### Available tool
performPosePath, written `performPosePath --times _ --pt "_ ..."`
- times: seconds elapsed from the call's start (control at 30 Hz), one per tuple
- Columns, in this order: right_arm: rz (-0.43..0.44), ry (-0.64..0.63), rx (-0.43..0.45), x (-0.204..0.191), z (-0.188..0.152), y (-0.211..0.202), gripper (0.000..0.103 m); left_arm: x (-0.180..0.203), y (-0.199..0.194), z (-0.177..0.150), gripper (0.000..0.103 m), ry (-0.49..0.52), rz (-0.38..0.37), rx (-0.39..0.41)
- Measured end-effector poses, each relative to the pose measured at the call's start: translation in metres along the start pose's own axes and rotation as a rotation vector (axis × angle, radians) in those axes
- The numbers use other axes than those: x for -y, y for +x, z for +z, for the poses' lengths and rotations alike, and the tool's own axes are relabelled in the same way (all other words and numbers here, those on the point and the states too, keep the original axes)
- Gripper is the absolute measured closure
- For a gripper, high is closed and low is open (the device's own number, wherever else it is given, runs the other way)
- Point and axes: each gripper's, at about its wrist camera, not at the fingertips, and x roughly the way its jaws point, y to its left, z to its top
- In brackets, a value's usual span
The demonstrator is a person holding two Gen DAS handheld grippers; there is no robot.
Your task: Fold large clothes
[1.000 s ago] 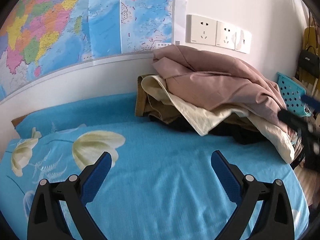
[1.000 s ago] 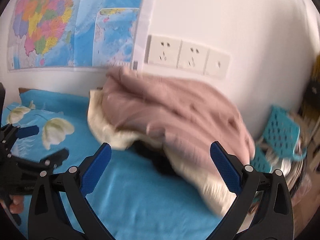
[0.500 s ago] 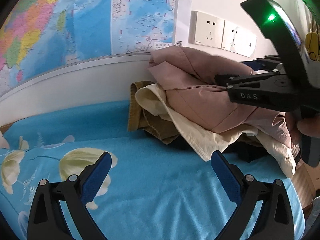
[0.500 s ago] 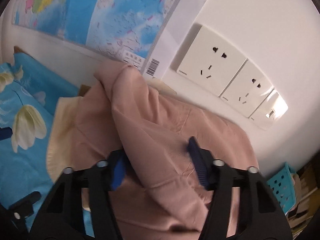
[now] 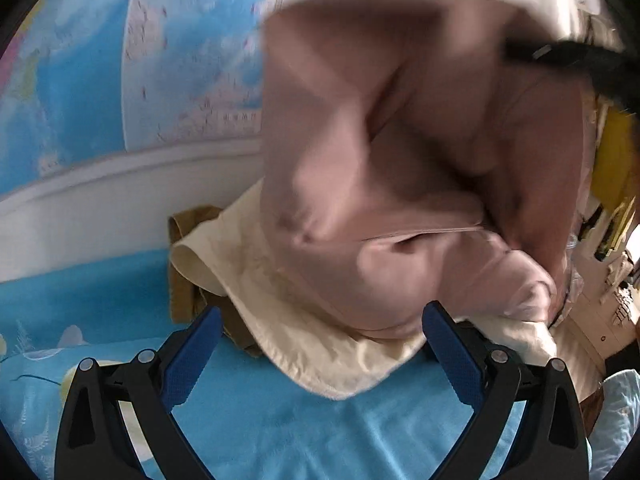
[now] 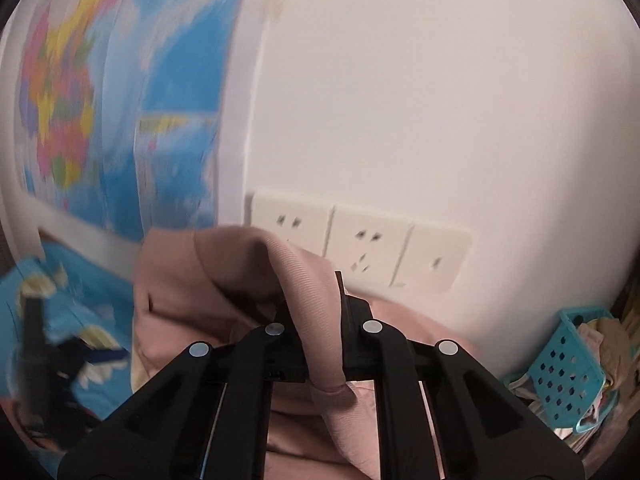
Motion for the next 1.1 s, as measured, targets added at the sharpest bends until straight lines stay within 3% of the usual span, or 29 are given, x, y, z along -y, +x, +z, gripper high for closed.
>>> performPosePath --times 0.1,0.2,0.27,0.37,0.5,0.7,0.8,0.83,0.87,0.93,1.0,1.1 --pt "0.017 0.051 0.047 0.019 0.005 -0.017 0.095 -0.007 0.016 0.001 0.006 -0.016 -0.003 -0.001" --pt "0.024 0.075 0.072 0.031 0.009 -0.027 0.095 -0.011 0.025 0.006 0.012 -0.045 -0.121 0.023" --pt "0.029 0.083 0.081 0.034 0.01 -0.037 0.095 -0.009 0.03 0.012 0.056 -0.036 -0.145 0.039" --pt "0.019 0.098 0.1 0.04 0.013 -0.054 0.095 -0.006 0.032 0.025 0.086 -0.045 -0.176 0.033" --pt "-0.015 0.104 0.169 0.05 0.024 -0.097 0.096 0.002 -0.004 0.042 0.093 -0.008 -0.224 0.138" --pt "-0.032 0.1 0.334 0.057 0.056 -0.211 0.096 0.02 -0.079 0.066 0.094 0.068 -0.284 0.279" --pt "-0.034 0.054 0.371 0.046 0.062 -0.248 0.096 0.035 -0.093 0.07 0.091 0.149 -0.223 0.282" --pt "-0.039 0.044 0.363 0.043 0.062 -0.25 0.096 0.037 -0.09 0.067 0.091 0.158 -0.194 0.283" --pt "-0.04 0.042 0.349 0.041 0.06 -0.25 0.096 0.048 -0.095 0.061 0.098 0.161 -0.177 0.285" --pt "-0.005 0.067 0.308 0.041 0.049 -0.24 0.096 0.042 -0.084 0.057 0.099 0.139 -0.075 0.258" --pt "0.007 0.094 0.248 0.043 0.031 -0.219 0.096 0.023 -0.063 0.055 0.1 0.058 -0.047 0.187" --pt "0.06 0.142 0.16 0.045 0.004 -0.186 0.096 0.001 -0.034 0.043 0.099 0.012 -0.004 0.094"
